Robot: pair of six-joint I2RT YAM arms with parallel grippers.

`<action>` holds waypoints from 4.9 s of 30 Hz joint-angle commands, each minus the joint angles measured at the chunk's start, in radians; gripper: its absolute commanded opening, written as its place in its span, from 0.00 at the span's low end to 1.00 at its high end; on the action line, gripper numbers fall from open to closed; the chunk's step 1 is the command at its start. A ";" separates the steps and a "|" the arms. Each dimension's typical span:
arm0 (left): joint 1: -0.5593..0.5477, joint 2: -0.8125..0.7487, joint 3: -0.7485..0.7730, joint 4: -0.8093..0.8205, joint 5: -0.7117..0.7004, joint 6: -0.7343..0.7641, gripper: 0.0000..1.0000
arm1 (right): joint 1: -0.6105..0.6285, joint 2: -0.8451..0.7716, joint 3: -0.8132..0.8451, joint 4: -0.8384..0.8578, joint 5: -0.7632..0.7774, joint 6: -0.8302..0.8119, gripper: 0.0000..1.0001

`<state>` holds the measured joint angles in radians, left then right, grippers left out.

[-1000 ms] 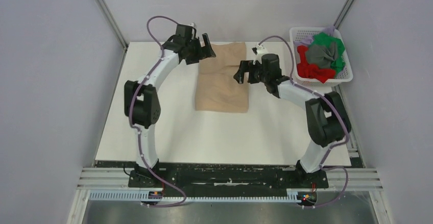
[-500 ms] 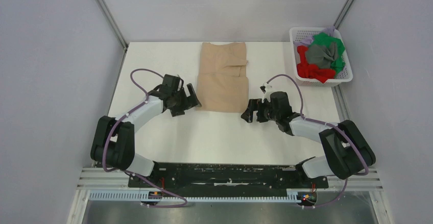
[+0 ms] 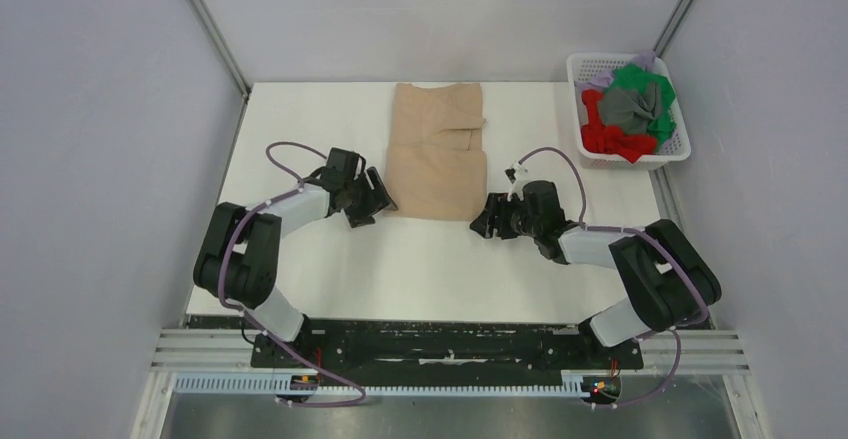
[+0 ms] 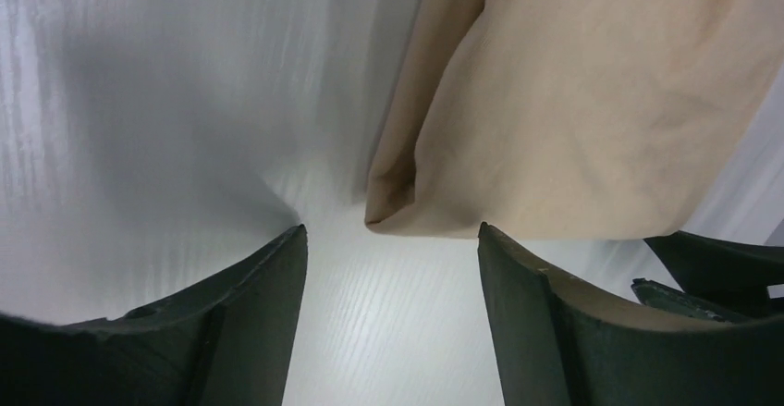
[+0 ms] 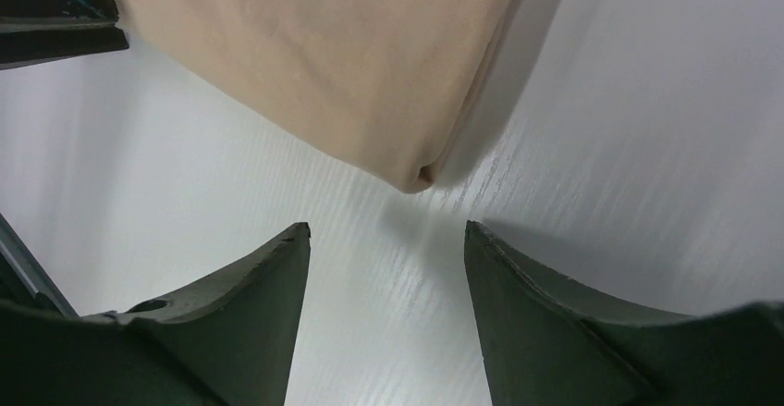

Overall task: Fold and stack the t-shirts
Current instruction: Grab one side of the 2/3 rectangular tshirt with both arms, then fold the long partially folded tshirt into a neat square, then smooth out wrinkles on the folded tshirt

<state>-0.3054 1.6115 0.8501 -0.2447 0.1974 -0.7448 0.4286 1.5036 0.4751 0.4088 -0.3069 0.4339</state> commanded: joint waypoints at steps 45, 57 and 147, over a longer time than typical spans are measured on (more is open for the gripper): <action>-0.140 -0.869 -0.098 -0.532 -0.118 -0.059 0.02 | 0.254 -0.631 -0.107 -0.240 -0.335 0.025 0.00; -0.140 -0.914 0.022 -0.580 -0.153 -0.063 0.02 | 0.253 -0.675 -0.113 -0.130 -0.336 0.091 0.00; 0.032 0.552 0.906 -0.205 0.001 0.133 1.00 | -0.053 0.563 0.828 -0.122 -0.287 0.000 0.98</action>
<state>-0.2810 2.0686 1.6527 -0.4389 0.2798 -0.6453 0.3950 1.9549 1.1835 0.3504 -0.6071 0.4870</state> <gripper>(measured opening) 0.993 0.979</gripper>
